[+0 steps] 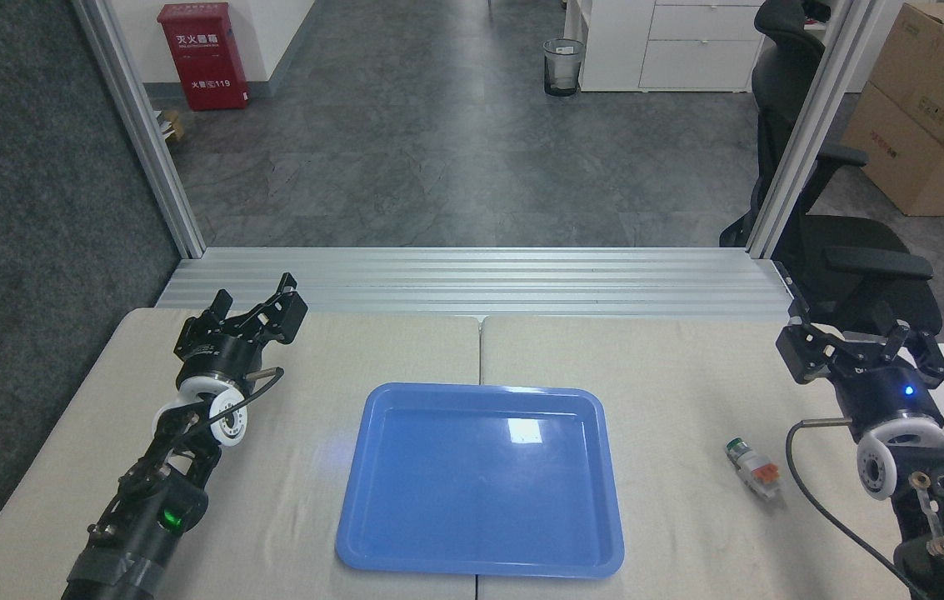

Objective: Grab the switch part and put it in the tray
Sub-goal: 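Lower the right gripper toward the small white-and-orange switch part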

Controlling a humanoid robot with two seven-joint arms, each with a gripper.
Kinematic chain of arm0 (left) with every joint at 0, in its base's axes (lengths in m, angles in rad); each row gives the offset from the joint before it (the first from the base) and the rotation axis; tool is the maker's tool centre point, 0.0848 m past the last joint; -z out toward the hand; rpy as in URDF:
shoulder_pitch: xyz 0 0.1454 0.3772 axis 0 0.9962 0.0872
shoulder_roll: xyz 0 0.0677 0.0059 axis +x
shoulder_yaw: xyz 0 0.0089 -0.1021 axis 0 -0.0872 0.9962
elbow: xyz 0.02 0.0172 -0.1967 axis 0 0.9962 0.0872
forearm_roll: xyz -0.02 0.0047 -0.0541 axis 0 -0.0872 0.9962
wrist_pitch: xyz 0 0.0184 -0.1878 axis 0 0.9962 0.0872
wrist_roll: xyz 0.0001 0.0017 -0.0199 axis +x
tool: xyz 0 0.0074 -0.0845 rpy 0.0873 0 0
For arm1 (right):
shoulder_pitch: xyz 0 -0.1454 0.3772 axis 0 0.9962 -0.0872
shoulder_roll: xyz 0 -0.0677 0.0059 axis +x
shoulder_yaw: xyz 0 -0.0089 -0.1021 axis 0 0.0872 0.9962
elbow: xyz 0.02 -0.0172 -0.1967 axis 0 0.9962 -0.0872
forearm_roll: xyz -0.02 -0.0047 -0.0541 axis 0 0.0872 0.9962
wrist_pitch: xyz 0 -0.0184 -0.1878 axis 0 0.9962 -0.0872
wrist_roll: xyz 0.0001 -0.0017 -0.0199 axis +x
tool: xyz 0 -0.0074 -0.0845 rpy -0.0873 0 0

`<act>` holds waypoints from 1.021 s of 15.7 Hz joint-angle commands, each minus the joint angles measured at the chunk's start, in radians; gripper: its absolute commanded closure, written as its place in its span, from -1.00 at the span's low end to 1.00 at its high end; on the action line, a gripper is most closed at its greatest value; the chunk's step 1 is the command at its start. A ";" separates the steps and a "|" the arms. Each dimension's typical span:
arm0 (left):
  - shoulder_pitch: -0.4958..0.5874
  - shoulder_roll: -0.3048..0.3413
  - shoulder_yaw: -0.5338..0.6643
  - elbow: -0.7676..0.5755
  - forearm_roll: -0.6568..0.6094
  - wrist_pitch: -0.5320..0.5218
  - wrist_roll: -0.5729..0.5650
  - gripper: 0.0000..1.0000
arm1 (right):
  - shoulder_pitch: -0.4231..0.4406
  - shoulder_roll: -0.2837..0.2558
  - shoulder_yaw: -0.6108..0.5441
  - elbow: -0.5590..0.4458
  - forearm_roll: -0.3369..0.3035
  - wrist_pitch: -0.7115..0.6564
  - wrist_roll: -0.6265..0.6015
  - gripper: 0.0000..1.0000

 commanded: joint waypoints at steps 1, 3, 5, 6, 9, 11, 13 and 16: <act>0.000 0.000 0.000 0.000 -0.001 0.000 0.001 -1.00 | -0.119 -0.003 0.117 0.063 0.022 0.063 -0.002 -0.97; 0.000 0.000 0.000 0.000 0.001 0.000 0.001 -1.00 | -0.118 0.037 0.114 0.063 0.015 0.067 -0.002 -0.97; 0.000 0.000 0.000 0.000 0.001 0.000 0.001 -1.00 | -0.113 0.051 0.122 0.063 0.014 0.063 -0.002 -0.97; 0.000 0.000 0.000 0.000 0.001 0.000 0.001 -1.00 | -0.118 0.054 0.123 0.064 0.015 0.063 -0.002 -0.97; 0.000 0.000 0.000 0.000 0.001 0.000 0.001 -1.00 | -0.124 0.065 0.120 0.064 0.015 0.060 0.000 -0.97; 0.000 0.000 0.000 -0.001 0.001 0.000 0.000 -1.00 | -0.122 0.065 0.114 0.063 0.009 0.060 0.000 -0.97; 0.000 0.000 0.000 -0.001 0.001 0.000 0.001 -1.00 | -0.115 0.069 0.110 0.061 0.006 0.058 0.002 -0.97; 0.000 0.000 0.000 -0.003 0.001 0.002 0.000 -1.00 | -0.121 0.051 0.119 0.061 0.006 0.038 0.003 -0.98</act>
